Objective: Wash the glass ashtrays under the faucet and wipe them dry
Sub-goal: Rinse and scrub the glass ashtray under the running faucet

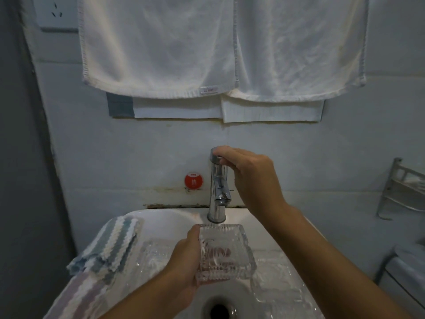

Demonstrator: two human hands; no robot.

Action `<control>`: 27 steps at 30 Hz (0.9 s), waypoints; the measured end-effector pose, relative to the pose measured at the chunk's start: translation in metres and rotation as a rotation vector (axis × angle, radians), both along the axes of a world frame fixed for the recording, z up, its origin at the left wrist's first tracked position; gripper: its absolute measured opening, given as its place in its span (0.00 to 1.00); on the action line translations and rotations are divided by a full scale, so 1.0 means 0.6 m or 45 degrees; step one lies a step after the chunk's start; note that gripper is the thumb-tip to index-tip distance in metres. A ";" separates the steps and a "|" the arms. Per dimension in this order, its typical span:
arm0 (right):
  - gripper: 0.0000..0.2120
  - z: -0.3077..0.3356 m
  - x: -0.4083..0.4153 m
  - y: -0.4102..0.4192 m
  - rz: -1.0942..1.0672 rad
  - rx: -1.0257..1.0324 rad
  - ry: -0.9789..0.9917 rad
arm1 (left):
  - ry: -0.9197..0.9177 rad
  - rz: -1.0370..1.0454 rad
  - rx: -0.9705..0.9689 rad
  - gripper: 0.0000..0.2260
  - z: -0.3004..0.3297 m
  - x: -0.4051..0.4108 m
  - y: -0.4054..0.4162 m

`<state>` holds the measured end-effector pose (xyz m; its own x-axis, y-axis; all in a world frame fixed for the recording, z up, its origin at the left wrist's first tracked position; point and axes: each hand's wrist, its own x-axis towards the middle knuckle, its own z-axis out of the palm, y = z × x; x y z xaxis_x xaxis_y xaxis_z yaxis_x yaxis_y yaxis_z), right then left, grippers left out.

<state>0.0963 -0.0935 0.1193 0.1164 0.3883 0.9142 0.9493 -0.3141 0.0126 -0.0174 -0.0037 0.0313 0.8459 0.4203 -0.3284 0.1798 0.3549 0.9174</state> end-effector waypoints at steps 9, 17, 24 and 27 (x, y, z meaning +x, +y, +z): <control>0.08 0.008 0.014 0.005 -0.028 0.051 -0.009 | 0.010 -0.017 -0.013 0.20 -0.001 0.003 0.001; 0.09 0.015 0.017 0.009 -0.051 0.075 -0.037 | -0.005 -0.040 0.000 0.21 -0.008 0.004 0.003; 0.09 0.017 0.020 0.010 -0.055 0.094 -0.053 | 0.002 -0.041 0.011 0.22 -0.012 0.007 0.004; 0.09 0.018 0.021 0.009 -0.051 0.102 -0.061 | 0.001 -0.055 0.013 0.22 -0.013 0.006 0.004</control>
<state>0.1092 -0.0880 0.1304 0.0859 0.3100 0.9468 0.9350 -0.3532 0.0308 -0.0137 -0.0013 0.0233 0.8631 0.3867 -0.3247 0.1953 0.3372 0.9209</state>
